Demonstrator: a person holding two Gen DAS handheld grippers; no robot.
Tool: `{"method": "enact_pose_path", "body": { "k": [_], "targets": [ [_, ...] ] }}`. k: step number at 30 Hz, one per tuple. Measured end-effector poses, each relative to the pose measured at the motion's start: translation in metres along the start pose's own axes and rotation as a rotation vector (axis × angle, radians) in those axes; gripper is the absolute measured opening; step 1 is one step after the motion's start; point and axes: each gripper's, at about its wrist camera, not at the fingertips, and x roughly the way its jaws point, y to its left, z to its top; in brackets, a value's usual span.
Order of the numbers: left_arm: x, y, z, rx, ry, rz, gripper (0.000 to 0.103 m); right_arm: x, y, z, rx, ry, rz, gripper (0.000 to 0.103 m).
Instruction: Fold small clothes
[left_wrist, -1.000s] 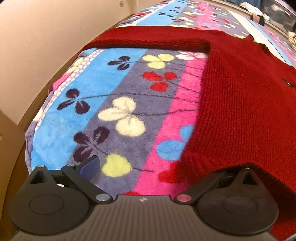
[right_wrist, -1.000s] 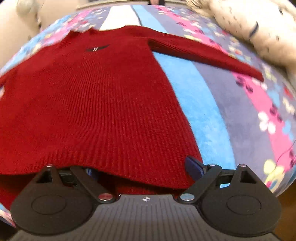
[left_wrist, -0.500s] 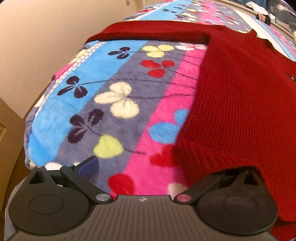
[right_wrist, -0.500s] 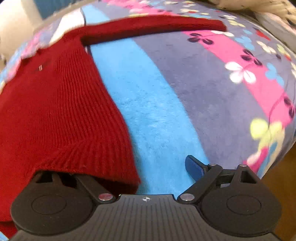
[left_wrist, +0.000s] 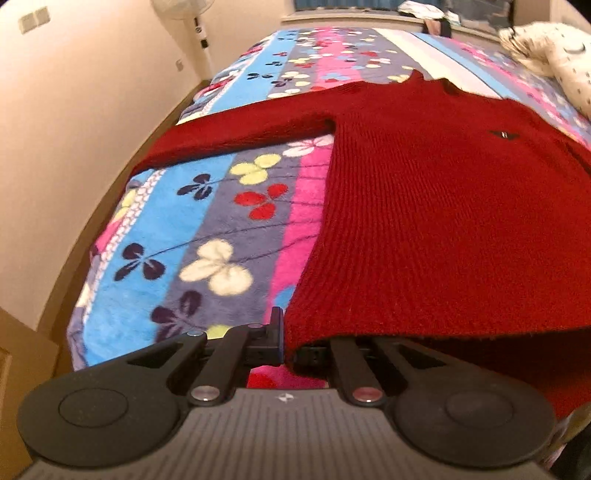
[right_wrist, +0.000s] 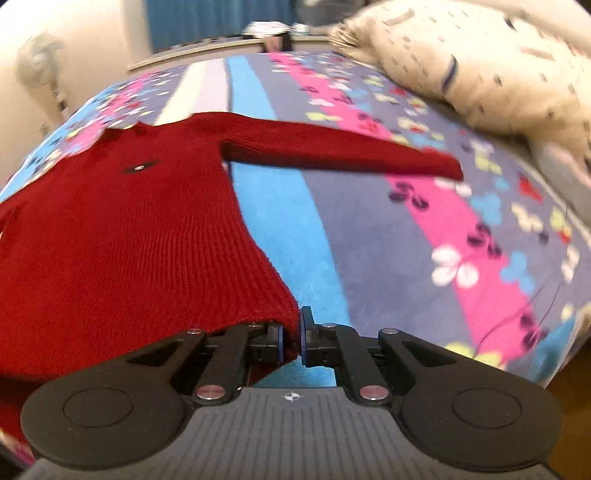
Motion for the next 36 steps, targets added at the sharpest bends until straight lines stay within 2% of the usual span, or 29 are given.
{"method": "enact_pose_path", "body": {
  "k": [1, 4, 5, 6, 8, 10, 11, 12, 15, 19, 22, 24, 25, 27, 30, 31, 32, 33, 35, 36],
  "targets": [
    [0.005, 0.001, -0.005, 0.015, 0.015, -0.006, 0.007, -0.003, 0.001, 0.0, -0.021, 0.004, -0.001, 0.008],
    [0.026, -0.004, -0.017, 0.105, 0.063, 0.004, 0.021, 0.012, 0.005, -0.013, -0.055, 0.054, -0.029, 0.008],
    [0.029, -0.006, -0.024, 0.13, 0.077, 0.015, 0.033, 0.023, 0.006, -0.021, -0.07, 0.084, -0.04, 0.008],
    [0.03, -0.006, -0.029, 0.144, 0.088, 0.017, 0.037, 0.033, 0.007, -0.027, -0.083, 0.116, -0.048, 0.008],
    [0.021, 0.001, -0.03, 0.123, 0.074, -0.003, 0.044, 0.042, 0.006, -0.039, -0.066, 0.179, -0.051, 0.008],
    [0.011, 0.011, -0.027, 0.081, 0.066, -0.028, 0.059, 0.037, 0.001, -0.041, -0.032, 0.198, -0.041, 0.017],
    [0.004, 0.018, -0.025, 0.061, 0.064, -0.033, 0.072, 0.031, -0.003, -0.042, -0.021, 0.217, -0.059, 0.017],
    [0.0, 0.02, -0.022, 0.047, 0.059, -0.035, 0.079, 0.025, -0.008, -0.042, -0.015, 0.24, -0.092, 0.021],
    [-0.023, 0.029, -0.015, 0.007, 0.057, -0.067, 0.084, -0.003, -0.02, -0.037, 0.017, 0.234, -0.083, 0.024],
    [-0.052, 0.018, -0.003, -0.001, -0.032, -0.105, 0.088, -0.035, 0.002, -0.016, -0.031, 0.092, -0.009, 0.04],
    [-0.065, 0.002, 0.007, -0.012, -0.091, -0.134, 0.099, -0.026, 0.036, -0.001, -0.065, 0.049, 0.041, 0.042],
    [-0.062, -0.012, 0.011, -0.001, -0.123, -0.11, 0.103, -0.007, 0.062, 0.005, -0.081, 0.054, 0.064, 0.044],
    [-0.054, -0.019, 0.012, 0.017, -0.114, -0.095, 0.103, 0.001, 0.073, 0.004, -0.087, 0.064, 0.069, 0.044],
    [-0.027, -0.034, 0.007, 0.061, -0.04, -0.074, 0.103, 0.026, 0.091, 0.001, -0.087, 0.12, 0.056, 0.044],
    [0.017, -0.058, -0.015, 0.172, 0.128, -0.022, 0.103, 0.062, 0.106, -0.021, -0.102, 0.267, -0.006, 0.044],
    [0.028, -0.065, -0.025, 0.22, 0.183, -0.012, 0.103, 0.063, 0.108, -0.029, -0.116, 0.256, -0.026, 0.045],
    [0.026, -0.067, -0.032, 0.228, 0.164, -0.021, 0.103, 0.056, 0.111, -0.032, -0.138, 0.22, -0.035, 0.045],
    [0.019, -0.067, -0.035, 0.23, 0.126, -0.02, 0.103, 0.05, 0.112, -0.034, -0.162, 0.224, -0.038, 0.046],
    [0.0, -0.065, -0.034, 0.233, 0.115, -0.047, 0.103, 0.03, 0.112, -0.031, -0.157, 0.232, -0.021, 0.049],
    [-0.013, -0.062, -0.031, 0.215, 0.094, -0.065, 0.103, 0.013, 0.11, -0.03, -0.147, 0.206, 0.006, 0.055]
  ]
}}
